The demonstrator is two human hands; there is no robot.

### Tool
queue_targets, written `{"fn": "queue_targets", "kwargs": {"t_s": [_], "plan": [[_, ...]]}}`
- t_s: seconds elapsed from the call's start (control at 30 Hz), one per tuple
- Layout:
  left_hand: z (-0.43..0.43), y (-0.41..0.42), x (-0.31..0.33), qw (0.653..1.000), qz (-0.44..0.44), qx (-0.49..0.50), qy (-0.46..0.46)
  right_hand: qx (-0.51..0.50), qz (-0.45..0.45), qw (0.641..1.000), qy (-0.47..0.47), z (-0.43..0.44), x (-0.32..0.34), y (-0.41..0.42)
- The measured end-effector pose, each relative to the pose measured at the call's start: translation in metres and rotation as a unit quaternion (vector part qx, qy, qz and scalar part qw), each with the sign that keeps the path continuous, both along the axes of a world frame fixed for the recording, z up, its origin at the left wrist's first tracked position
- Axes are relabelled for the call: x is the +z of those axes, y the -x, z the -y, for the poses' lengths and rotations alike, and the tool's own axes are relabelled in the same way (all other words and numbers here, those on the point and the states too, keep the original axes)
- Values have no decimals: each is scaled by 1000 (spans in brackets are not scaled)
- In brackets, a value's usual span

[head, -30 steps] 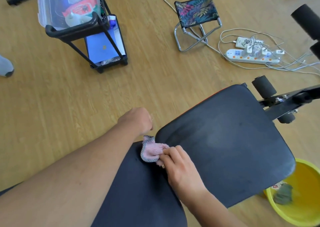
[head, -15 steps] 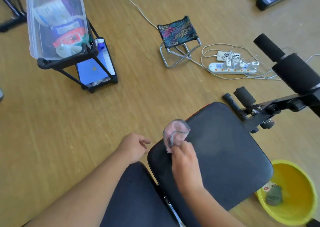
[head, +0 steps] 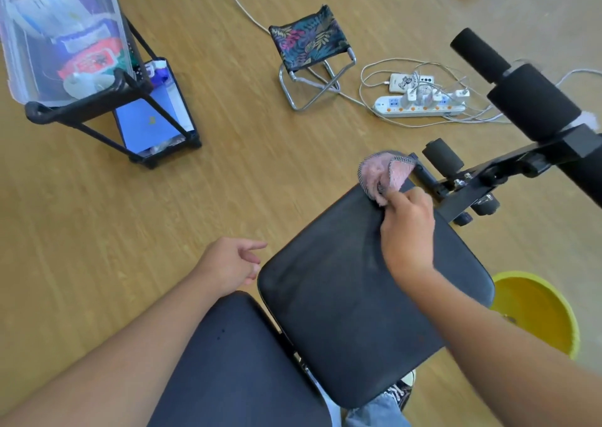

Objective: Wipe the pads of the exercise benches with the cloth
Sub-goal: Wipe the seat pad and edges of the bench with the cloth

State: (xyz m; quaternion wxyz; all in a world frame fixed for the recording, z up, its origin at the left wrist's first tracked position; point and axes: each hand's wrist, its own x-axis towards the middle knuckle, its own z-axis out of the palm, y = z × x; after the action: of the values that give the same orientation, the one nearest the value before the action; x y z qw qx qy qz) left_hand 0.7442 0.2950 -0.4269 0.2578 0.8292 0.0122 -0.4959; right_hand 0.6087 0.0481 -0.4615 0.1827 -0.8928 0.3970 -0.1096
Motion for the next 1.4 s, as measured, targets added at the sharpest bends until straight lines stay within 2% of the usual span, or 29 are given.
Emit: {"fn": "queue_targets", "kwargs": {"t_s": [0.07, 0.1, 0.17, 0.23, 0.27, 0.33, 0.37, 0.4, 0.43, 0.5, 0.57, 0.63, 0.67, 0.73, 0.8, 0.87, 0.9, 0.93, 0.97, 1.0, 1.1, 1.17, 1.2, 1.23, 1.3, 1.33, 1.4], "plan": [[4, 0, -6, 1000, 6, 23, -12, -44, 31, 997, -52, -50, 2, -8], [4, 1, -9, 999, 8, 35, -17, 3, 28, 996, -85, -81, 2, -4], [3, 4, -11, 999, 24, 35, -22, 168, 2, 978, -126, -139, -1, 14], [-4, 5, -12, 997, 60, -23, -30, 331, -17, 929, -164, -167, 3, 32], [-7, 4, -12, 995, 79, -44, -41, 412, -9, 897, -158, -166, 8, 34], [-11, 1, -13, 994, 86, -47, -52, 543, 7, 837, -63, -131, 10, 27], [-11, -1, -13, 995, 72, -38, -48, 558, 6, 830, -25, -108, 12, 19], [-12, -3, -13, 997, 61, -32, -42, 531, 11, 847, 7, -82, 13, 13], [-11, -4, -13, 998, 50, -26, -38, 454, 15, 891, -3, -50, 11, 7], [-11, -4, -13, 999, 27, -26, -35, 235, -31, 971, -6, 8, 5, 2], [-10, -3, -11, 999, 22, -22, -29, 50, -49, 998, 7, 26, 4, -5], [-10, 0, -12, 999, 21, -20, -33, -39, -17, 999, 9, -5, 10, -11], [-10, 1, -12, 999, 20, -24, -41, -21, -6, 1000, -5, -34, 14, -9], [-9, 3, -10, 998, 14, -30, -46, 119, -5, 991, -53, -101, 11, 10], [-8, 1, -10, 998, 29, -40, -43, 314, -20, 945, -90, -153, 14, 33], [-4, -5, -10, 996, 49, -51, -46, 479, -14, 876, -56, -159, 13, 45], [-2, -7, -8, 997, 48, -44, -44, 523, -6, 852, -37, -144, 9, 45], [1, -8, -6, 999, 36, -22, -32, 538, -2, 843, -20, -124, 8, 42], [4, -9, -4, 1000, 18, 7, -14, 519, 6, 855, 6, -100, 8, 37], [8, -8, -1, 999, -5, 33, 6, 460, 12, 887, 26, -71, 7, 33], [18, -4, 3, 998, -33, 34, 33, 196, -44, 978, 64, 16, 8, 35], [20, -2, 3, 999, -28, 20, 23, 39, -53, 996, 54, 27, 9, 43], [21, -2, 3, 999, -27, 21, 15, -3, -40, 998, 38, 14, 12, 47], [21, -1, 3, 999, -28, 26, 7, -1, -38, 999, 13, -9, 11, 55], [20, 0, 4, 999, -32, 43, -1, 124, -21, 989, -80, -73, 9, 80], [20, 1, 4, 998, -35, 54, -3, 213, -4, 971, -106, -103, 11, 96], [19, 0, 6, 997, -41, 71, -2, 415, -15, 904, -98, -138, 15, 126]]}}
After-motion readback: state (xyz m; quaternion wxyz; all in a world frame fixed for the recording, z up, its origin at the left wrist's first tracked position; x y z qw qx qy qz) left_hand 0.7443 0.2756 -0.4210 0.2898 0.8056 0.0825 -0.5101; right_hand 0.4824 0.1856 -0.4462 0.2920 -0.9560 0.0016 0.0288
